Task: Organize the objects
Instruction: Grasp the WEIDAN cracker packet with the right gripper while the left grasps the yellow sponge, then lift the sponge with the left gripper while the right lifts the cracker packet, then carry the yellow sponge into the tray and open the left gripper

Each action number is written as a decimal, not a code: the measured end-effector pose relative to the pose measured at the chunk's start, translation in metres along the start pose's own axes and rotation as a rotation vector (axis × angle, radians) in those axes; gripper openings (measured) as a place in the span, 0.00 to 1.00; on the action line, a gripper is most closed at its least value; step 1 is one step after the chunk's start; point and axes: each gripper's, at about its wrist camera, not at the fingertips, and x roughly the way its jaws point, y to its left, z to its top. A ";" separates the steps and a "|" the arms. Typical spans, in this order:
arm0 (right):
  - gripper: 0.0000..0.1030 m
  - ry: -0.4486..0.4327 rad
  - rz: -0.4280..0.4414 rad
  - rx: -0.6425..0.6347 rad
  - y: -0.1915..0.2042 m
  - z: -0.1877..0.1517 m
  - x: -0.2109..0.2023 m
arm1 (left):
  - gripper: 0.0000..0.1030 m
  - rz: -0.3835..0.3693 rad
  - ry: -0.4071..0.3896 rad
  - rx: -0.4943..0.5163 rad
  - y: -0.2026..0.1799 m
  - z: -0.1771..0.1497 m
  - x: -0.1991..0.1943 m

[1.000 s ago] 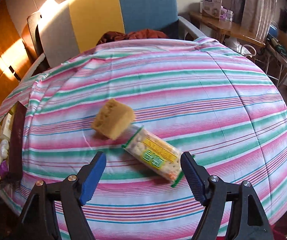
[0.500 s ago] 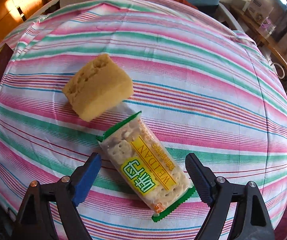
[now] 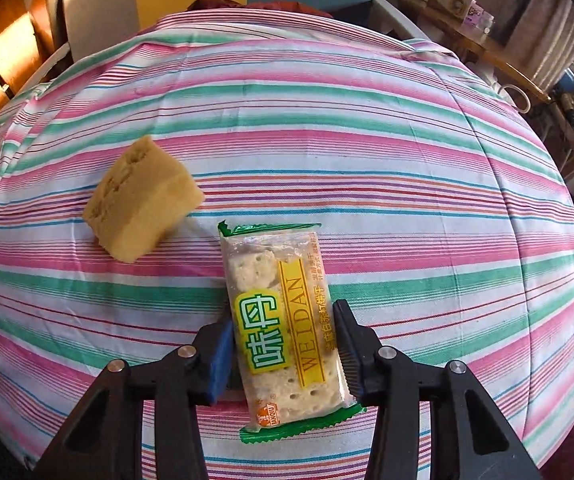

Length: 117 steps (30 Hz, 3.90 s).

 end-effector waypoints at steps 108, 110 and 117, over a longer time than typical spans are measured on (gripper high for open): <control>0.49 -0.130 0.148 -0.203 0.160 -0.007 0.001 | 0.52 0.316 -0.316 -0.264 0.115 -0.127 -0.162; 0.49 -0.132 0.145 -0.205 0.160 -0.007 0.001 | 0.52 0.298 -0.314 -0.316 0.134 -0.135 -0.169; 0.49 -0.131 0.134 -0.213 0.162 -0.007 0.001 | 0.52 0.225 -0.331 -0.614 0.219 -0.164 -0.200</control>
